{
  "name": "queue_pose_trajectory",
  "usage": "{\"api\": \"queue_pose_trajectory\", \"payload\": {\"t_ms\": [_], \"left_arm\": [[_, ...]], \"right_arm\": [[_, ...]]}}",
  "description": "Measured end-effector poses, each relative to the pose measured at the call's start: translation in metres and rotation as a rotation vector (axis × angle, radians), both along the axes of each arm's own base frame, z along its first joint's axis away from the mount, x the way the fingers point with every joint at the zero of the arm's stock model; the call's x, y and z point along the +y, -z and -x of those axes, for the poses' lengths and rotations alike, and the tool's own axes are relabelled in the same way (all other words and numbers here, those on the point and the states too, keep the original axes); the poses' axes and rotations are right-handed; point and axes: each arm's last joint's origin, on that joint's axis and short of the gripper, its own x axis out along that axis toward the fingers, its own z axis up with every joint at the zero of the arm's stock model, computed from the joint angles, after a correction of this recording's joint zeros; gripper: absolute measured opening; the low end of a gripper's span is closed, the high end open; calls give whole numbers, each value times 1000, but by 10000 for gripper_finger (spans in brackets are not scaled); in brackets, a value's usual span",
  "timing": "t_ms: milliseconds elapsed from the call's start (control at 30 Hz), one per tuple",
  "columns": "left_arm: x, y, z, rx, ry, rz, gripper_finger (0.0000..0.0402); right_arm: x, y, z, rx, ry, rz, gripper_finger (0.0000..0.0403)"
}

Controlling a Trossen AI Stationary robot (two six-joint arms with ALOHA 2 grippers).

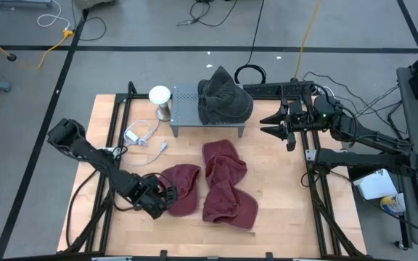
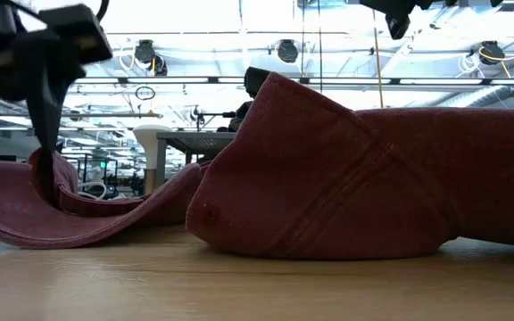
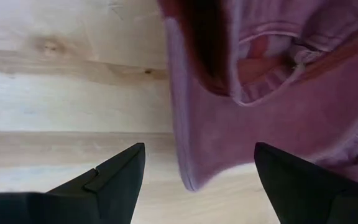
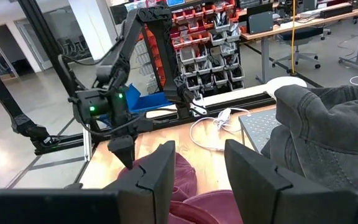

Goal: Pick & Place hat
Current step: Put the left red cap on the shelf

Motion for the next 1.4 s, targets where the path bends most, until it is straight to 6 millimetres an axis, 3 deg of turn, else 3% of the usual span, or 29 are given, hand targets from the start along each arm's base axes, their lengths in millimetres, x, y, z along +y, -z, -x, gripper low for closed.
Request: {"api": "queue_pose_trajectory", "payload": {"t_ms": [200,500,633,900,1100,1267,1400], "left_arm": [[2,13,3,-27,2,17,296],[2,15,2,-59,25,-2,270],[3,15,2,-59,35,-7,230],[3,16,3,-46,13,-4,104],[4,16,3,-59,1,-21,16],[6,14,1,-116,-46,-84,14],[8,12,0,-152,-53,-136,10]], "right_arm": [[0,0,0,-1,0,0,132],[0,0,0,-1,0,-1,132],[0,0,0,-1,0,0,132],[0,0,0,-1,-1,-3,132],[0,0,0,3,13,-154,132],[0,0,0,5,18,-210,146],[0,0,0,5,19,-215,185]]}}
